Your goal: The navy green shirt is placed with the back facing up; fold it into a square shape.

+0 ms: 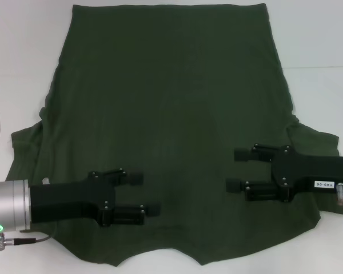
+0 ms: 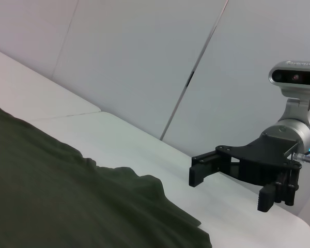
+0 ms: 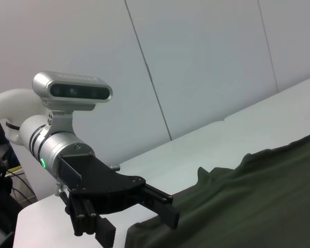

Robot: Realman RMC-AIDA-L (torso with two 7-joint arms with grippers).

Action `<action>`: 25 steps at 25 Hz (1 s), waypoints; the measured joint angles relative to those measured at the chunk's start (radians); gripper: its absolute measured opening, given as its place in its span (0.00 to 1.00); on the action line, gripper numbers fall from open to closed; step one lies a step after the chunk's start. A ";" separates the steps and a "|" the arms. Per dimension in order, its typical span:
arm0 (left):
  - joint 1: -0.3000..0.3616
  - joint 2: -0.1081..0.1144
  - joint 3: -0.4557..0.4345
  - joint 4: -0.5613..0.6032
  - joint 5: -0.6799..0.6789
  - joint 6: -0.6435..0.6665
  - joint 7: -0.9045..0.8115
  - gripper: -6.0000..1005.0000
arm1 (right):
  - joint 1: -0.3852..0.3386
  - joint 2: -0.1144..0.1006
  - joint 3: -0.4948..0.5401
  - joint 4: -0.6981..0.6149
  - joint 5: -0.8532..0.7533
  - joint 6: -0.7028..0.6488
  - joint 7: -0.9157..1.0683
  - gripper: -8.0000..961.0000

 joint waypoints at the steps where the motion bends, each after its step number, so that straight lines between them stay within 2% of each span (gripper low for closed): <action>1: -0.001 0.000 0.000 0.000 0.000 0.000 0.000 0.95 | 0.000 0.000 0.000 0.000 0.000 0.000 0.000 0.94; 12: -0.004 0.001 -0.004 0.000 -0.003 -0.003 0.000 0.95 | 0.004 0.002 0.000 -0.001 0.005 -0.002 -0.005 0.93; 19: -0.005 -0.004 -0.076 -0.003 -0.015 -0.049 -0.016 0.95 | 0.002 0.005 0.001 0.000 0.032 -0.003 -0.006 0.93; 25: -0.006 0.000 -0.152 -0.004 -0.029 -0.141 -0.105 0.94 | -0.003 0.009 0.001 0.000 0.051 -0.003 0.006 0.93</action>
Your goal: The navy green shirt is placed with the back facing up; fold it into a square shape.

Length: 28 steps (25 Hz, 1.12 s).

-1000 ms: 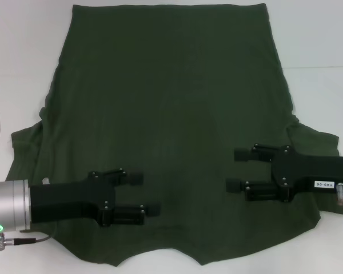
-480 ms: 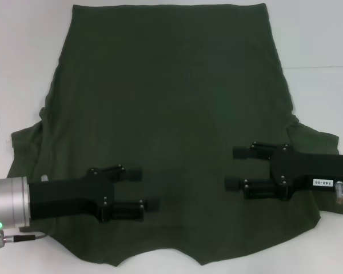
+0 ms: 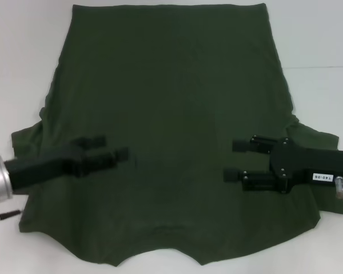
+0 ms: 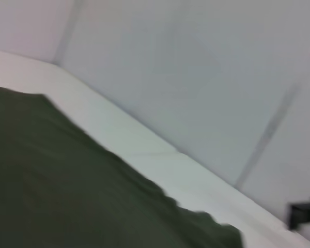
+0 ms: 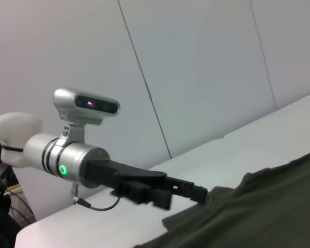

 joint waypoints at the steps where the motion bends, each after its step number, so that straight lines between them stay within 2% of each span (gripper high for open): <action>1: 0.000 0.001 -0.013 0.001 -0.002 -0.015 -0.011 0.94 | -0.001 0.001 0.000 0.000 0.005 0.000 0.001 0.93; 3: 0.000 0.002 -0.034 0.001 -0.003 -0.037 -0.024 0.94 | -0.002 0.004 0.000 0.000 0.013 0.000 0.002 0.93; 6: 0.005 0.013 -0.104 -0.003 -0.003 -0.145 -0.069 0.94 | 0.000 0.006 0.000 0.010 0.024 0.009 0.003 0.93; 13: 0.014 0.020 -0.156 -0.005 0.002 -0.348 -0.102 0.94 | 0.009 0.007 0.002 0.032 0.057 0.027 0.004 0.93; 22: 0.013 0.021 -0.150 -0.031 0.005 -0.541 -0.097 0.94 | 0.017 0.006 0.000 0.050 0.083 0.046 0.004 0.93; 28: 0.010 0.023 -0.147 -0.068 0.007 -0.595 -0.087 0.95 | 0.023 0.006 0.000 0.052 0.084 0.048 0.007 0.93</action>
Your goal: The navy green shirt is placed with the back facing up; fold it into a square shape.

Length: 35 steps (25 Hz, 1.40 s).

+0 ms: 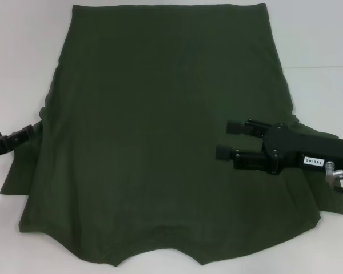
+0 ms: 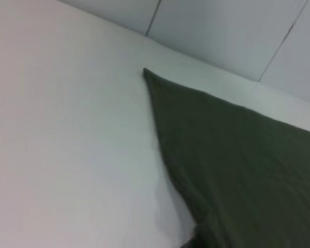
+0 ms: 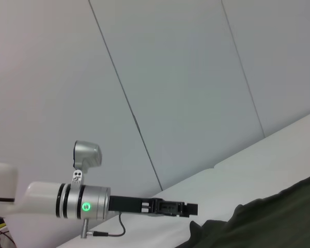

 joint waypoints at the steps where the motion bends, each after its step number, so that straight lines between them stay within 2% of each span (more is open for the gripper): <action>1: 0.001 -0.001 0.001 -0.006 0.000 -0.006 0.004 0.95 | 0.001 0.000 0.000 0.000 0.000 0.001 0.001 0.93; 15: -0.003 -0.010 0.004 -0.051 0.001 -0.035 0.048 0.95 | 0.011 0.000 -0.002 -0.002 0.000 0.007 0.008 0.93; 35: -0.009 -0.009 0.029 -0.049 0.001 -0.025 0.050 0.95 | 0.012 0.000 0.000 -0.004 -0.001 0.014 0.008 0.93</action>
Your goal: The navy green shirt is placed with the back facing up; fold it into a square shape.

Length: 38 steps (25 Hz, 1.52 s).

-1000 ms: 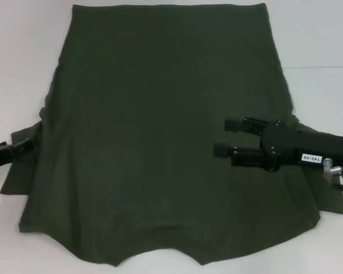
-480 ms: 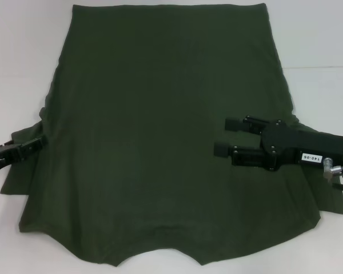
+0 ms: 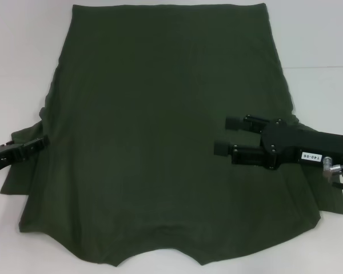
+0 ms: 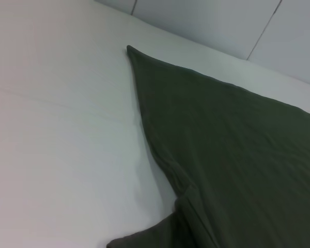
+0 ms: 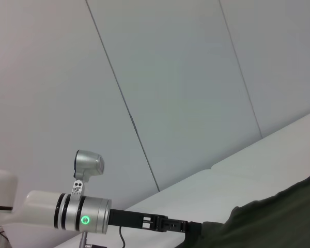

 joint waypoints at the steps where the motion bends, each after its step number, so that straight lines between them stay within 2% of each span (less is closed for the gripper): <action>1: 0.000 0.000 0.001 0.000 0.000 0.000 0.000 0.95 | 0.000 0.000 0.000 0.000 0.000 0.000 0.000 0.93; 17: 0.002 0.000 0.005 0.007 0.025 0.001 -0.011 0.95 | 0.001 0.000 0.002 -0.002 0.009 0.002 -0.001 0.93; 22: -0.001 0.000 0.007 0.016 0.041 0.042 -0.012 0.92 | 0.000 0.000 0.002 -0.002 0.012 0.002 0.000 0.93; 38: -0.007 0.004 0.007 0.040 0.073 0.027 -0.013 0.85 | -0.001 0.000 0.001 -0.001 0.025 0.003 -0.004 0.93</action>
